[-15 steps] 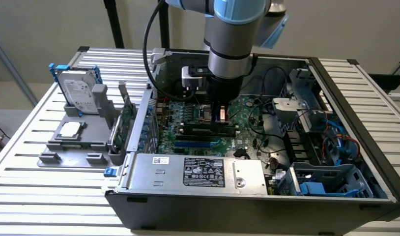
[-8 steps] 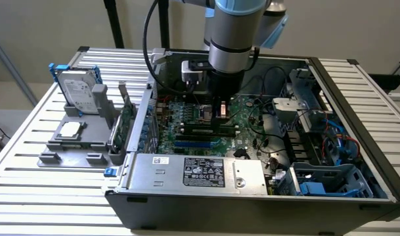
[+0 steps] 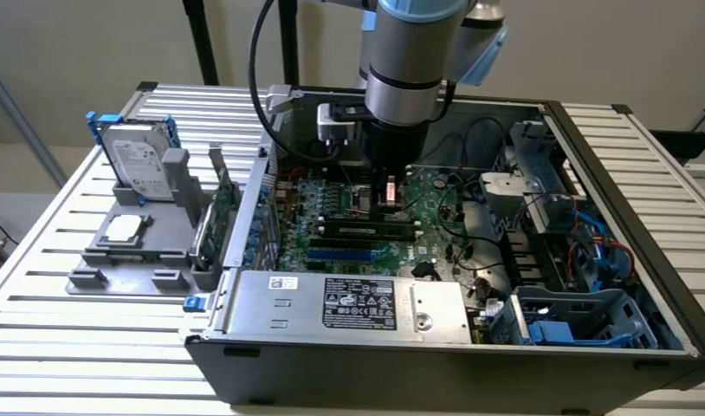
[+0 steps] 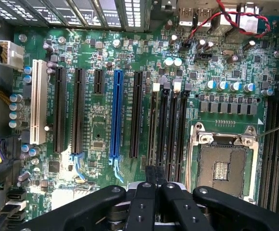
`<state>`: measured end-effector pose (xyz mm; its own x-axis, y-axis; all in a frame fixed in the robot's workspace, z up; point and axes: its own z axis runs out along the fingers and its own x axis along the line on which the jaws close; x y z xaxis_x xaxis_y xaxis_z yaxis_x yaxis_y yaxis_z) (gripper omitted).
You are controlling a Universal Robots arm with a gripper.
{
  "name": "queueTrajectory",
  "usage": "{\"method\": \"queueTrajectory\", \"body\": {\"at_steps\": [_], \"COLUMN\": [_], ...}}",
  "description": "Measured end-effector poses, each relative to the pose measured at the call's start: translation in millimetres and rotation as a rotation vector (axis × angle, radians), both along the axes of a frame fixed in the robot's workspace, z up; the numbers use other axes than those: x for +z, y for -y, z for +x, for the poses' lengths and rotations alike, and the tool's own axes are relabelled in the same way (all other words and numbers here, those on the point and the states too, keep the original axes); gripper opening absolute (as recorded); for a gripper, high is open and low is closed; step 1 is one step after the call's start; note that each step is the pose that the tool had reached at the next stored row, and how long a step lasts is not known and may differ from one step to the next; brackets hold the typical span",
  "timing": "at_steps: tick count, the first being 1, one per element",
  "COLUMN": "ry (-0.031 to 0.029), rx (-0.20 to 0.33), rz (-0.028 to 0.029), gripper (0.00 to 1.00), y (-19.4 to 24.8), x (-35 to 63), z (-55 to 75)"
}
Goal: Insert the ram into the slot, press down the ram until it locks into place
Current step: 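Insert the ram into the slot, then press down the ram until it locks into place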
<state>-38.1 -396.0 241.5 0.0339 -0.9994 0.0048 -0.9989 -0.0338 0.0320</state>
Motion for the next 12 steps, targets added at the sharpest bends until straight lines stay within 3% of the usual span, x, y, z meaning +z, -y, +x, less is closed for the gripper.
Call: {"method": "queueTrajectory", "body": {"at_steps": [12], "ry": [0.0004], "rx": [-0.004], "rz": [0.0001], "gripper": [0.11], "y": [-2.5], "x": [-4.2], "z": [-1.0]}}
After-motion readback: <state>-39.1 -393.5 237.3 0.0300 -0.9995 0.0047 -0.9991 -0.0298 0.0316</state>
